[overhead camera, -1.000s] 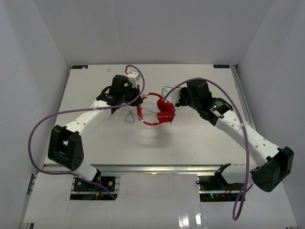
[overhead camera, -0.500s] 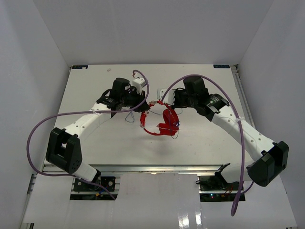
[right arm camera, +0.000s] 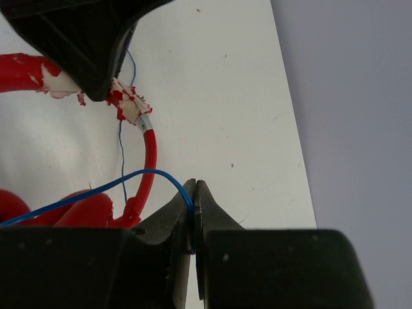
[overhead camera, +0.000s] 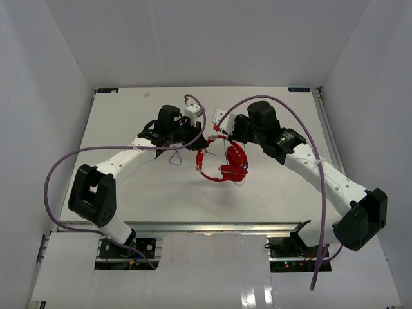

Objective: Wrap the headphones

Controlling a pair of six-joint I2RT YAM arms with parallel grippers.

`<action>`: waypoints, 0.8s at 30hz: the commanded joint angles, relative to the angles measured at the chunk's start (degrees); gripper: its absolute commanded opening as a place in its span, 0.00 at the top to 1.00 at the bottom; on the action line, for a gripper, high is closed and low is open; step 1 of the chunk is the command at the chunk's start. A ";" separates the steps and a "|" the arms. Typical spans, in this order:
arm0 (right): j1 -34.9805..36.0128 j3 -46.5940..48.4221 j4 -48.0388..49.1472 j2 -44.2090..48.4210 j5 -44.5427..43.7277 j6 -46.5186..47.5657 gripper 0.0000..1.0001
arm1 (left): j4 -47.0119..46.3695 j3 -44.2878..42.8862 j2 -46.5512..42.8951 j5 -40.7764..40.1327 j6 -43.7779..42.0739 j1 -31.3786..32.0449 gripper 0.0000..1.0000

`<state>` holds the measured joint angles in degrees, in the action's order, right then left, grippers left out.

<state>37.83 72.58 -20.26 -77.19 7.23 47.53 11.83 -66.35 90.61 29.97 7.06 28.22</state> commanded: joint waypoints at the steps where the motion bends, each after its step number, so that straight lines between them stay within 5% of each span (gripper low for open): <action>1: -1.22 -3.67 10.34 -2.27 -5.63 -8.02 0.92 | -5.78 -0.29 -3.64 10.55 2.45 1.55 1.00; 12: -12.48 -6.22 14.09 -0.87 4.67 -20.33 0.92 | -13.56 6.48 -10.56 14.24 7.83 1.57 1.00; 24: -18.30 -17.37 23.09 1.51 21.82 -31.61 0.92 | -17.93 3.03 -13.52 15.86 14.39 1.57 1.00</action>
<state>21.49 56.44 -3.61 -75.80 22.40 21.36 -2.16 -59.70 82.48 42.40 17.35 29.74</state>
